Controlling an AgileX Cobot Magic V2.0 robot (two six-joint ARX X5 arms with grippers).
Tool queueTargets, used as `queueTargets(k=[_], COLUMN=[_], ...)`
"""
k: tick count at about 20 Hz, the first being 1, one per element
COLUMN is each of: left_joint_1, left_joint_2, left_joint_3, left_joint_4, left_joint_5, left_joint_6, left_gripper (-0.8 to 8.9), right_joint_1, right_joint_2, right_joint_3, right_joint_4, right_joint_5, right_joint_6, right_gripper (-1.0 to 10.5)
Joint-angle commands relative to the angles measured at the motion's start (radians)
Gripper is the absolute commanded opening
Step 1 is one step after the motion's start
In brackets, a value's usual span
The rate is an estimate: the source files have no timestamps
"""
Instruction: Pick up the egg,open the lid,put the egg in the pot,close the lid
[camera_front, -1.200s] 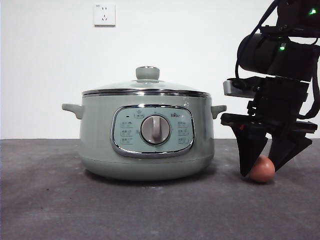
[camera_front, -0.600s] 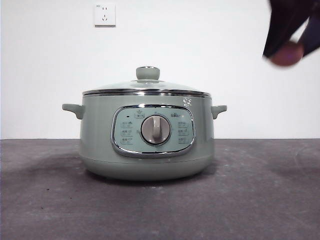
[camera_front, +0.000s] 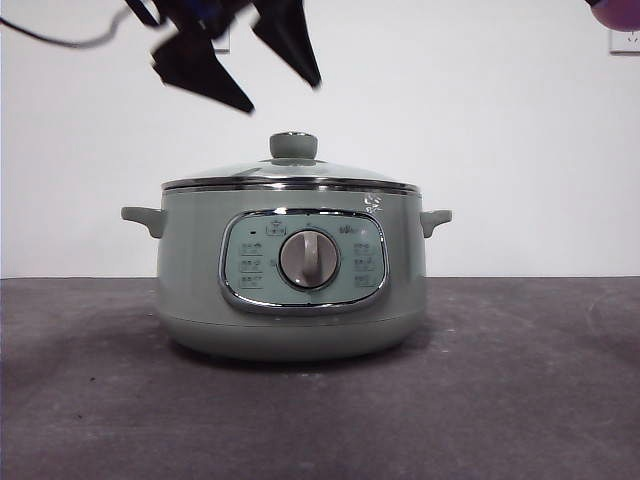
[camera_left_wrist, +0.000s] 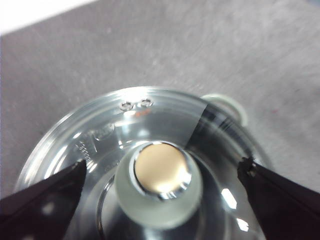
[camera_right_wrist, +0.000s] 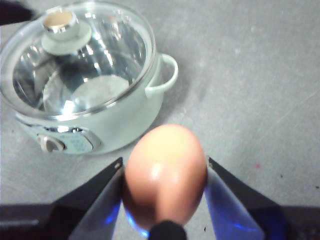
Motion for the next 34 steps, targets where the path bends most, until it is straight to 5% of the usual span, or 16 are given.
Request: queueTargets(k=[1, 9, 15, 19, 24, 34], left_joint_1=[-0.005, -0.014, -0.031, -0.031, -0.031, -0.029], left_joint_2=[0.052, 0.112, 0.122, 0.122, 0.122, 0.069], left_joint_3=[0.006, 0.006, 0.006, 0.006, 0.006, 0.007], left_joint_4=[0.034, 0.063, 0.073, 0.068, 0.069, 0.072], left_joint_5=[-0.005, -0.007, -0.024, -0.023, -0.02, -0.024], left_joint_6=[0.003, -0.001, -0.001, -0.001, -0.002, -0.004], left_gripper=[6.28, 6.18, 5.1, 2.06, -0.12, -0.08], right_joint_1=[0.002, 0.002, 0.002, 0.002, 0.002, 0.002], right_joint_2=[-0.001, -0.001, -0.001, -0.001, -0.001, -0.001], right_joint_3=[0.001, 0.001, 0.001, 0.001, 0.001, 0.001], right_joint_4=[0.005, 0.005, 0.005, 0.005, 0.005, 0.005], right_joint_5=[-0.002, -0.002, -0.001, 0.0, 0.0, -0.001], right_joint_6=[-0.004, -0.004, -0.004, -0.005, -0.005, -0.005], right_gripper=[-0.1, -0.1, -0.1, -0.1, -0.1, -0.1])
